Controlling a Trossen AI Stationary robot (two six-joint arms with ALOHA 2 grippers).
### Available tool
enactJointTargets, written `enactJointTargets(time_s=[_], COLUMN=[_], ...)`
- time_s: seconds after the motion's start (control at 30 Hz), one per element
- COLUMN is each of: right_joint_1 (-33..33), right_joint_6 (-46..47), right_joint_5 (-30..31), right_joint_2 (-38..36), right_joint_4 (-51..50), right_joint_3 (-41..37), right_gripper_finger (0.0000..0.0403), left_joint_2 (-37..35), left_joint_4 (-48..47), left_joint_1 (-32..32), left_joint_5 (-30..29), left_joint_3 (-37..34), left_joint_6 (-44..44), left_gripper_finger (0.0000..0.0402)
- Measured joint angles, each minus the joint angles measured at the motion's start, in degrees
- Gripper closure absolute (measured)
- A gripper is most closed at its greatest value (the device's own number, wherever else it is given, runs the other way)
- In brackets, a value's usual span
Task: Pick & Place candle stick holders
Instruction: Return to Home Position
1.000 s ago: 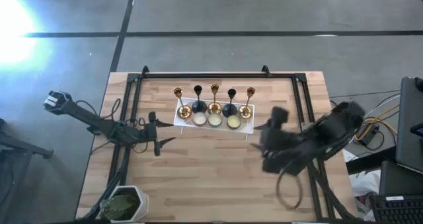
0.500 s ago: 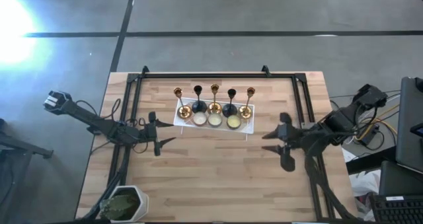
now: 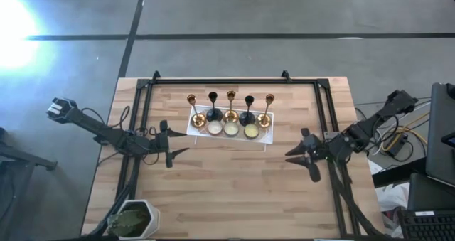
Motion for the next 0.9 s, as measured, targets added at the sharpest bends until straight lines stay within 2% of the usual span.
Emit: enactJointTargets(time_s=[0.17,0.37,0.77,0.9], right_joint_1=[-2.74,-8.15,-25.37,-29.69], right_joint_6=[-4.15,-11.48,-15.24,-16.51], right_joint_5=[-0.39,-7.77,-27.78,-29.53], right_joint_2=[-4.58,-6.24,-9.51,-12.09], right_joint_4=[11.27,22.87,28.45,28.66], right_joint_3=[-9.35,-16.11,-22.55,-24.21], right_gripper_finger=[0.0313,0.0314,0.0342,0.0352], left_joint_2=[0.01,0.01,0.01,0.01], left_joint_4=[-0.11,-0.23,-0.39,-0.39], left_joint_1=[0.02,0.01,0.02,0.01], left_joint_5=[0.00,-0.01,-0.01,-0.01], left_joint_3=[0.00,0.00,0.00,0.00], left_joint_6=[-0.01,-0.01,-0.02,0.00], left_gripper_finger=[0.0133,0.0133,0.0133,0.0133])
